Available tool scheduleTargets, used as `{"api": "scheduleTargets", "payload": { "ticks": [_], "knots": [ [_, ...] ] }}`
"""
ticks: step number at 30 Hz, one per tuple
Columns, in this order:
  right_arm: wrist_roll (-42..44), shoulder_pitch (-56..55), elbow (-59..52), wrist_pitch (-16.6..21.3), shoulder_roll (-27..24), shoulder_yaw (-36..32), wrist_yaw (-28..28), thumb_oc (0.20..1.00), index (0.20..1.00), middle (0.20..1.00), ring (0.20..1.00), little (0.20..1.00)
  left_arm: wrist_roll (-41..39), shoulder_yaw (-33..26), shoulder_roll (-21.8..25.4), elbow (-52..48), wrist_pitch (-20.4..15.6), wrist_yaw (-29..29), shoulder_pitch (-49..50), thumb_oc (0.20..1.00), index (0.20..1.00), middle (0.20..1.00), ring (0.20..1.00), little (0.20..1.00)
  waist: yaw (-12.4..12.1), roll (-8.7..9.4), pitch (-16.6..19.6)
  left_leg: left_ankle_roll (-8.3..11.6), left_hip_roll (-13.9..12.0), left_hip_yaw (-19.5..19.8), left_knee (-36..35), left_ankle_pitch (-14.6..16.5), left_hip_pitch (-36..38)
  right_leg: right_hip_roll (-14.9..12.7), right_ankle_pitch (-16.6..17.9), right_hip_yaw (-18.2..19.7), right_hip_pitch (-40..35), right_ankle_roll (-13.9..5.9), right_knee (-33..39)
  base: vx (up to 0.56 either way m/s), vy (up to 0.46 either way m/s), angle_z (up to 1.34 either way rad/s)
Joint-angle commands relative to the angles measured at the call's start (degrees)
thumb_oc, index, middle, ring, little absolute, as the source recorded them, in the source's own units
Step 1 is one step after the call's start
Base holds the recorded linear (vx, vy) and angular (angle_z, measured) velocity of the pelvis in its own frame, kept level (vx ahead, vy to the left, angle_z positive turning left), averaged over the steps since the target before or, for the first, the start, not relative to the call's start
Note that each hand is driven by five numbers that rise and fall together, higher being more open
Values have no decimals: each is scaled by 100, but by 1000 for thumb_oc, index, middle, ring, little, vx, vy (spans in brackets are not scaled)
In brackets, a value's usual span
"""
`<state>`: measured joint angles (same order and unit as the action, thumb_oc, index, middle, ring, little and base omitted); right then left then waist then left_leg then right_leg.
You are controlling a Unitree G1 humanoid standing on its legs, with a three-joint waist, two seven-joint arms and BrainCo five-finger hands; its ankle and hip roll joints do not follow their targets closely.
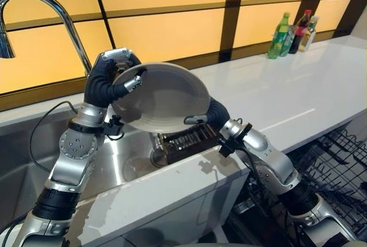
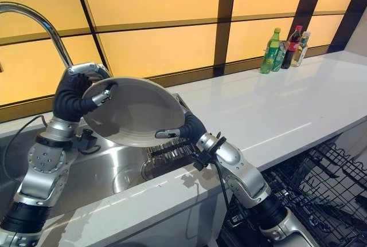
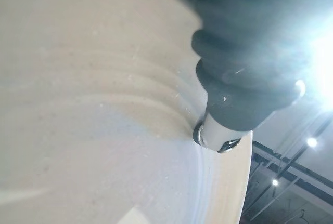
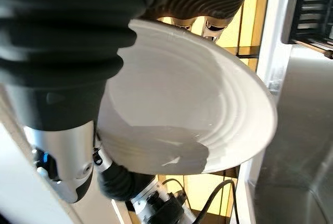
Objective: Pick up plates and place into dishwasher.
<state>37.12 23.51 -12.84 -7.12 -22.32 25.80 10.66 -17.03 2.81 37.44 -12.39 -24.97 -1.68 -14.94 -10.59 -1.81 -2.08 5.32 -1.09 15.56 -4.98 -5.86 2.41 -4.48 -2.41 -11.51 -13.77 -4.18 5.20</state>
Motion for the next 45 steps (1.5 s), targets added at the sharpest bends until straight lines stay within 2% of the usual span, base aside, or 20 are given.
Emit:
{"api": "scheduleTargets", "payload": {
  "ticks": [1, 6, 10, 12, 13, 14, 15, 24, 29, 30, 31, 32, 36, 45],
  "knots": [
    [540, 789, -56, 130, 374, 322, 15, 1000, 1000, 1000, 1000, 1000, -211, 158, -67, 91, -109, -79, -689, 200, 200, 200, 200, 200, -119, 125, 170, -59, -36, -531, 108, 317, 258, 4, 99, 32, 414, 128, -240, 7, -8, 5],
    [786, 1014, 242, 20, 805, 571, 23, 1000, 1000, 1000, 1000, 1000, -258, 370, -289, 191, -74, 54, -829, 200, 200, 200, 200, 200, -200, 144, 211, -78, -1, -469, 81, 317, 286, -4, 96, -34, 362, 140, -209, 0, 0, 0],
    [982, 1148, 238, 139, 951, 593, -146, 1000, 1000, 1000, 1000, 1000, -315, 462, -399, 231, -9, 78, -871, 200, 200, 200, 200, 200, -224, 156, 234, -100, 17, -433, 61, 320, 309, -4, 104, -57, 341, 152, -192, 17, 8, 4],
    [1069, 1195, 222, 321, 1030, 550, -246, 1000, 1000, 1000, 1000, 1000, -318, 489, -449, 262, -34, 56, -855, 200, 200, 200, 200, 200, -231, 152, 238, -110, 29, -419, 56, 325, 316, -9, 110, -59, 338, 150, -187, 8, 9, 2],
    [1118, 1213, 210, 318, 1084, 527, -309, 564, 564, 564, 564, 564, -337, 479, -465, 285, -45, 68, -844, 200, 200, 200, 200, 200, -235, 151, 245, -118, 35, -415, 53, 326, 322, -9, 112, -57, 335, 153, -185, 0, 0, 0],
    [1120, 1226, 224, 293, 1137, 492, -333, 225, 225, 225, 225, 225, -335, 470, -486, 310, -56, 80, -837, 200, 200, 200, 200, 200, -233, 147, 249, -129, 42, -414, 54, 329, 325, -12, 113, -53, 337, 155, -189, 15, 32, 0],
    [1072, 1241, 245, 240, 1188, 464, -326, 200, 200, 200, 200, 200, -349, 460, -495, 340, -73, 90, -829, 200, 200, 200, 200, 200, -233, 140, 257, -142, 54, -414, 55, 334, 326, -18, 111, -47, 343, 155, -195, 11, 36, 0],
    [937, 1044, 342, -83, 983, 469, -31, 200, 200, 200, 200, 200, -376, 400, -527, 375, -24, 69, -840, 200, 200, 200, 200, 200, -207, 170, 269, -164, 68, -481, 14, 325, 333, -40, 111, -117, 336, 136, -196, 2, 8, 0],
    [947, 1035, 351, -79, 833, 361, -86, 200, 200, 200, 200, 200, -362, 388, -563, 428, 91, 71, -859, 200, 200, 200, 200, 200, -165, 197, 260, -159, 66, -504, -1, 323, 345, -49, 85, -151, 336, 131, -247, 0, 0, 0],
    [895, 1021, 359, -59, 823, 337, -95, 200, 200, 200, 200, 200, -365, 382, -567, 469, 90, 63, -867, 288, 288, 288, 288, 288, -152, 194, 258, -163, 66, -517, -2, 323, 347, -52, 81, -155, 336, 131, -259, 0, 0, 0],
    [821, 1004, 350, -44, 796, 294, -122, 200, 200, 200, 200, 200, -410, 358, -565, 491, 119, 65, -854, 793, 793, 793, 793, 793, -139, 192, 256, -166, 68, -525, -2, 325, 349, -51, 79, -156, 334, 130, -268, 0, 0, 0],
    [727, 996, 347, -24, 756, 248, -136, 200, 200, 200, 200, 200, -401, 331, -562, 496, 129, 27, -837, 1000, 1000, 1000, 1000, 1000, -122, 187, 256, -165, 70, -531, -2, 328, 351, -53, 80, -157, 332, 127, -271, 0, 0, 0],
    [430, 864, 259, 60, 519, -33, -298, 200, 200, 200, 200, 200, -508, 115, -499, 581, -13, -259, -768, 1000, 1000, 1000, 1000, 1000, -29, 168, 253, -167, 77, -580, -2, 342, 365, -61, 99, -118, 330, 109, -252, 0, 0, 0],
    [-251, 46, 10, 198, -379, -1417, -396, 200, 200, 200, 200, 200, -407, -832, -197, 713, -307, -948, -203, 1000, 1000, 1000, 1000, 1000, 336, 137, 212, -213, 51, -856, -2, 413, 452, -96, 193, 144, 417, 44, -232, 23, 2, -5]
  ]
}}
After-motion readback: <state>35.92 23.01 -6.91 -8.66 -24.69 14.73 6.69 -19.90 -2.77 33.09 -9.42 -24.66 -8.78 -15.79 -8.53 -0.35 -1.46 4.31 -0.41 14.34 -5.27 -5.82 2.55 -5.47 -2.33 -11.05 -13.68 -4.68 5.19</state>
